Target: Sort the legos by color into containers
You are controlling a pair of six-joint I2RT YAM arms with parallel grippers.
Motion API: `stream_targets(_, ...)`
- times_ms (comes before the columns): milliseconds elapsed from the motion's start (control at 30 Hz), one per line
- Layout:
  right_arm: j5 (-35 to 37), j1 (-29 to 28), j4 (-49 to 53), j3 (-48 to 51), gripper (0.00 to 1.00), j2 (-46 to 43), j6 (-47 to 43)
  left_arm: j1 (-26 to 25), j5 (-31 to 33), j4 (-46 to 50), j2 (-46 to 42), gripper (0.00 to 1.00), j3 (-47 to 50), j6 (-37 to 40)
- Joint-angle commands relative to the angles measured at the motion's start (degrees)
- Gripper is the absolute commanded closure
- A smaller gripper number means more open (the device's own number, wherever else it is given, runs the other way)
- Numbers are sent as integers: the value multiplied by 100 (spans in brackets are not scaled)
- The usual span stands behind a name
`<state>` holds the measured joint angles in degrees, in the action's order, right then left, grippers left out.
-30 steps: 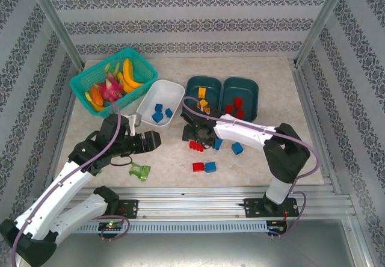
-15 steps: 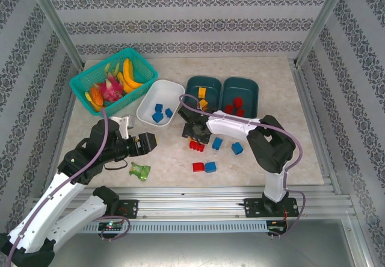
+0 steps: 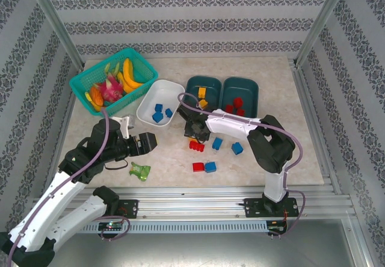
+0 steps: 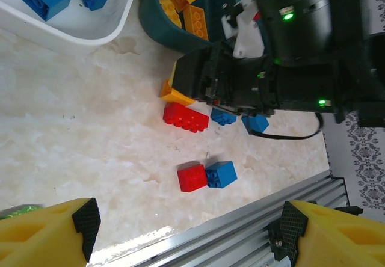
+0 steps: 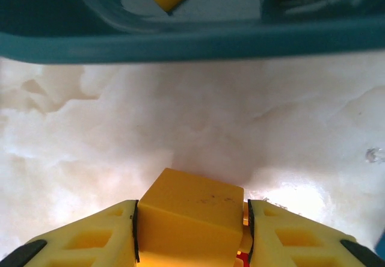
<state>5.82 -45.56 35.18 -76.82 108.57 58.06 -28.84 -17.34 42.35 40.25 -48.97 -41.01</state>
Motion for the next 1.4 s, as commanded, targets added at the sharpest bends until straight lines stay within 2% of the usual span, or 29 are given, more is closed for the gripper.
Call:
stream_targets(0, 414, -108, 392, -413, 68, -673, -445, -69, 105, -208, 126, 19, -197, -65)
stream_targets(167, 631, 114, 489, -677, 70, -1207, -829, -69, 94, -418, 504, 19, -461, -32)
stream_targets(267, 544, 436, 392, -952, 70, -1139, -1049, -69, 73, -678, 794, 19, -599, -73)
stream_targets(400, -132, 971, 23, -1343, 70, -565, -1042, -69, 75, -952, 1316, 19, -886, -67)
stream_targets(533, -514, 1321, -75, -1890, 71, 218, -845, -71, 94, -1216, 1736, 19, -1088, -66)
stream_targets(800, -612, 1711, 106, -3130, 71, 1548, -849, -75, 50, -1442, 2139, 19, -1295, -57)
stream_targets(1100, -863, 1872, 505, -4052, 70, 2505, -928, -71, 47, -1415, 2215, 19, -1314, -25)
stream_targets(1367, -911, 1900, 715, -4137, 56, 2599, -922, -69, -36, -1229, 2327, 19, -1385, 163)
